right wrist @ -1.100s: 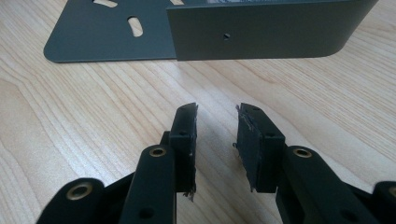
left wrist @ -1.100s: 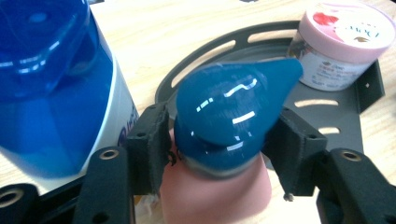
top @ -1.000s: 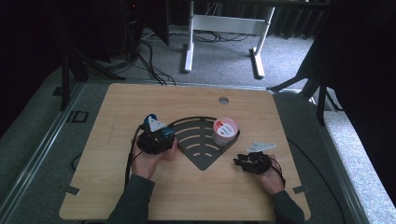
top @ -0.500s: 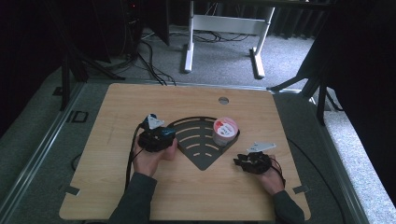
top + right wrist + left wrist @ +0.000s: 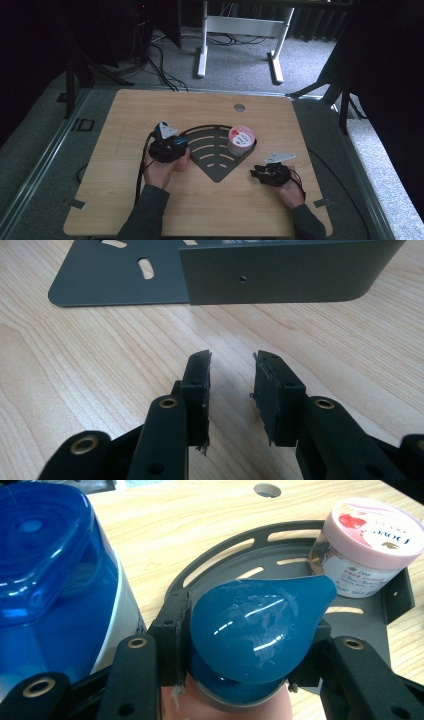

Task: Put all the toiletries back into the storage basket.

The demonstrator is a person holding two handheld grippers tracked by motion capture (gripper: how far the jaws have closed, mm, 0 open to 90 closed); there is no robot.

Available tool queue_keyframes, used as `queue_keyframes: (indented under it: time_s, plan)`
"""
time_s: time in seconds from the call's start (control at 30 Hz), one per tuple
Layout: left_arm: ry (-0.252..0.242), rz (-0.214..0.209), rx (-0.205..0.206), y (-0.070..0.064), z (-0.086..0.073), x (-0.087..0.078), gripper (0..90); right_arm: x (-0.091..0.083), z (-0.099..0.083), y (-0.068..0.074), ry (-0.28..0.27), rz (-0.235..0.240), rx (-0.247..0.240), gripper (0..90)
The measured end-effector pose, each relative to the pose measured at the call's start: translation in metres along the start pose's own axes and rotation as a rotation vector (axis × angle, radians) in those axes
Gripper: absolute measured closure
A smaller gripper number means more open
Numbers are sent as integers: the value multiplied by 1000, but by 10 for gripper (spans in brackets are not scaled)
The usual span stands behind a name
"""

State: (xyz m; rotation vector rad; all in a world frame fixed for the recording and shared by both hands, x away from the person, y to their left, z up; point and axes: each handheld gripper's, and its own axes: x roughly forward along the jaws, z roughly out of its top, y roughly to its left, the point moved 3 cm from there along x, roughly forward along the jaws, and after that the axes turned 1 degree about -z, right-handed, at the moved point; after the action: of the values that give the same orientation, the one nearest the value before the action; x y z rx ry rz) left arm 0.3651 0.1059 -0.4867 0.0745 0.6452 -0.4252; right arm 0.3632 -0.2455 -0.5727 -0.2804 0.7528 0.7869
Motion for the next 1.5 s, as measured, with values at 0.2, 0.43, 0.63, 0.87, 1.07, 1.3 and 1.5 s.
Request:
queue_keyframes:
  time_s: [0.2,0.43,0.63,0.87,1.07,1.3,1.5]
  plan:
    - [11,3,30,-3,-1,-3,528,0,0,0,-1,0,-1,676]
    - [21,-15,55,-7,-3,-8,530,0,0,0,0,-1,-2,676]
    - [27,-25,66,-10,-5,-11,531,0,0,0,0,0,-1,676]
    - [28,-38,78,-12,-9,-15,531,0,0,0,0,0,-1,676]
    - [25,-56,87,-15,-9,-19,531,0,0,0,0,-1,-1,676]
    - [20,-89,107,-23,-5,-25,531,0,0,0,1,-1,-3,676]
    - [23,-119,125,-31,-3,-28,531,0,0,0,0,0,-3,677]
